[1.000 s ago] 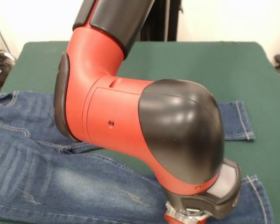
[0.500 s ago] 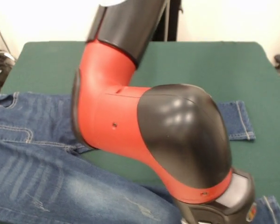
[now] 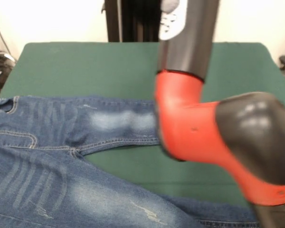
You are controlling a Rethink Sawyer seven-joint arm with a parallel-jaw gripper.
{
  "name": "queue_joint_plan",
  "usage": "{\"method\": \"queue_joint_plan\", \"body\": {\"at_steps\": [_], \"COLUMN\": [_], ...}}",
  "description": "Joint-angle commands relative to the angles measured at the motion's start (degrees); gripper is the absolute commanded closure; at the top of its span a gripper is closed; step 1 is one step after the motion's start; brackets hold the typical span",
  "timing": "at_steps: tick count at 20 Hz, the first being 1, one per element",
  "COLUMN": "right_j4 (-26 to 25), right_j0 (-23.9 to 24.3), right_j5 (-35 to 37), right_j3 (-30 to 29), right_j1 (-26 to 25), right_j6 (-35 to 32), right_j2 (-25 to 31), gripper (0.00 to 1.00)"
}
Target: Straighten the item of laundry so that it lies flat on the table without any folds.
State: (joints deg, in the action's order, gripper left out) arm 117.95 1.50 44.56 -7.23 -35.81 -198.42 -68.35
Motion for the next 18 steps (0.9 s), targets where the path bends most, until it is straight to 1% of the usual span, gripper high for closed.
{"method": "queue_joint_plan", "body": {"at_steps": [1, 3, 4, 5, 7, 8, 9, 10, 11, 12, 15, 18], "right_j4": [-1.3, -4.0, -6.1, -7.7, -12.7, -16.2, -17.9, -20.3, -21.9, -25.1, -30.9, -35.6], "right_j0": [-6.3, -6.4, -6.9, -7.4, -7.0, -6.1, -5.7, -4.7, -4.2, -3.1, -1.5, 1.2], "right_j5": [1.2, 3.5, 6.7, 8.6, 16.7, 20.9, 22.2, 25.5, 26.7, 29.0, 30.3, 33.2], "right_j3": [-4.3, -7.1, -10.9, -13.7, -20.4, -22.5, -23.5, -24.2, -24.4, -24.3, -23.9, -21.0], "right_j1": [1.1, 2.7, 5.1, 6.9, 11.6, 13.5, 14.6, 15.8, 16.5, 17.3, 18.9, 19.3], "right_j6": [-4.0, -4.8, -4.2, -2.8, 0.2, 2.6, 4.2, 6.1, 6.8, 7.8, 10.3, 12.0], "right_j2": [15.6, 16.2, 17.6, 19.0, 20.3, 20.1, 21.0, 21.6, 22.2, 21.7, 22.1, 21.9], "gripper": [1.00, 1.00, 1.00, 1.00, 1.00, 1.00, 1.00, 1.00, 1.00, 1.00, 1.00, 1.00]}}
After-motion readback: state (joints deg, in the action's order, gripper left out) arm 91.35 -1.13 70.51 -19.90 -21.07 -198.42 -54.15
